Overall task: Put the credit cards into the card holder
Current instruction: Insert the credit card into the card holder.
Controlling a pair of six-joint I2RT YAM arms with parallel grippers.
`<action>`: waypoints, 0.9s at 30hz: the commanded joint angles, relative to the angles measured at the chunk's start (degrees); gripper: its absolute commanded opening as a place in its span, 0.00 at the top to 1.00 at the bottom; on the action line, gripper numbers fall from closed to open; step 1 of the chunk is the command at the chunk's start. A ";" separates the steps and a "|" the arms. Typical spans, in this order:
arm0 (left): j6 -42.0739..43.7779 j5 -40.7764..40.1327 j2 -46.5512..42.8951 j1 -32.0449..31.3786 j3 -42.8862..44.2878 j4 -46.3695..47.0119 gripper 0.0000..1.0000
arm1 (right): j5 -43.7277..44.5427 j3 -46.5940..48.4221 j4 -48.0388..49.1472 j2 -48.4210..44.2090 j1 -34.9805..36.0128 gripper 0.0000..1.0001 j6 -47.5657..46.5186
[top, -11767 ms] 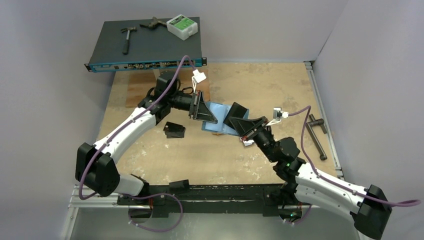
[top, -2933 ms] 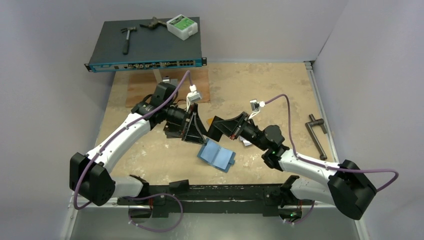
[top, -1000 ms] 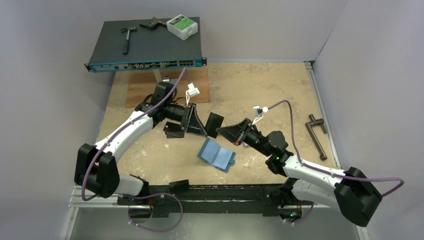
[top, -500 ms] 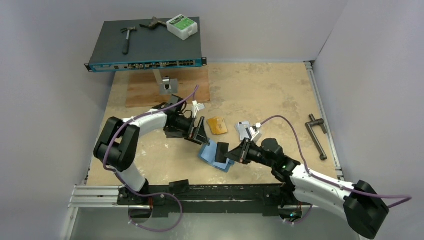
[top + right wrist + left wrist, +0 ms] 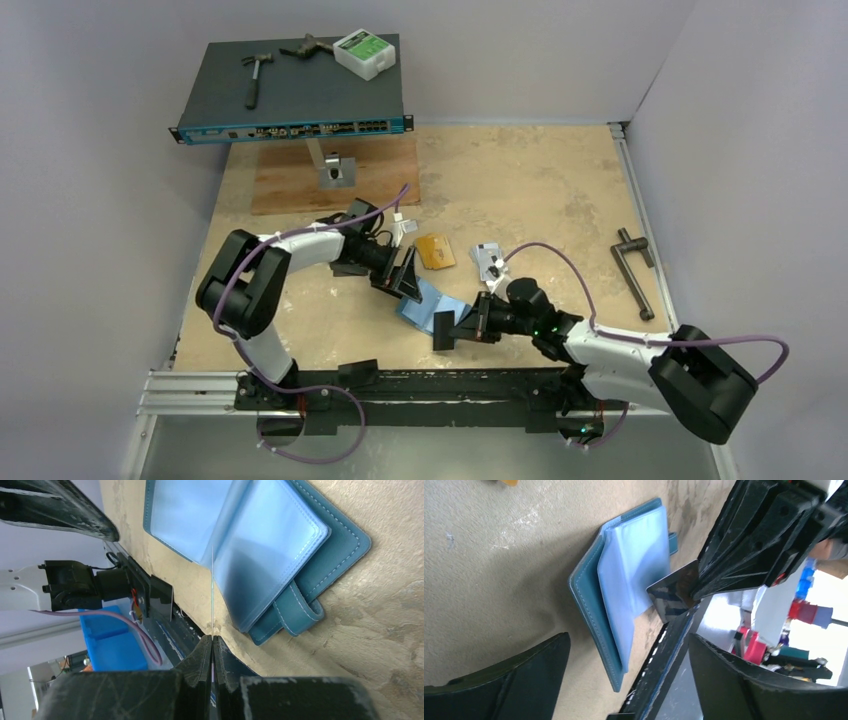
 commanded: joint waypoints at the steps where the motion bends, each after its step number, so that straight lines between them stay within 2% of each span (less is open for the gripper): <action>1: 1.23 -2.14 0.83 -1.39 -0.47 1.51 0.21 | -2.28 -0.27 4.03 1.78 -0.89 1.00 -0.15; 3: 0.98 -2.61 1.26 -1.82 -0.37 1.47 0.34 | -2.72 -0.25 4.47 2.36 -1.77 1.00 -0.53; 8: 0.75 -4.86 2.12 -2.32 0.07 0.44 0.48 | -4.58 -0.25 6.36 4.00 -5.02 1.00 -1.76; 9: 0.74 -5.11 2.20 -2.28 0.15 0.22 0.54 | -5.06 -0.06 6.94 4.55 -5.50 1.00 -2.08; 11: 0.47 -6.49 2.31 -2.33 0.20 -0.18 0.74 | -5.86 0.30 8.51 5.97 -6.34 1.00 -2.30; 12: 0.36 -6.90 2.31 -2.33 0.13 -0.20 0.80 | -6.39 0.61 9.23 6.95 -6.60 1.00 -2.55; 17: -0.11 -7.74 2.36 -2.33 0.01 -0.35 0.85 | -9.50 0.53 15.43 12.21 -6.82 1.00 -2.12; 27: -0.59 -9.20 1.88 -3.18 -0.39 -0.86 0.82 | -9.87 0.02 19.60 14.85 -7.16 1.00 -1.50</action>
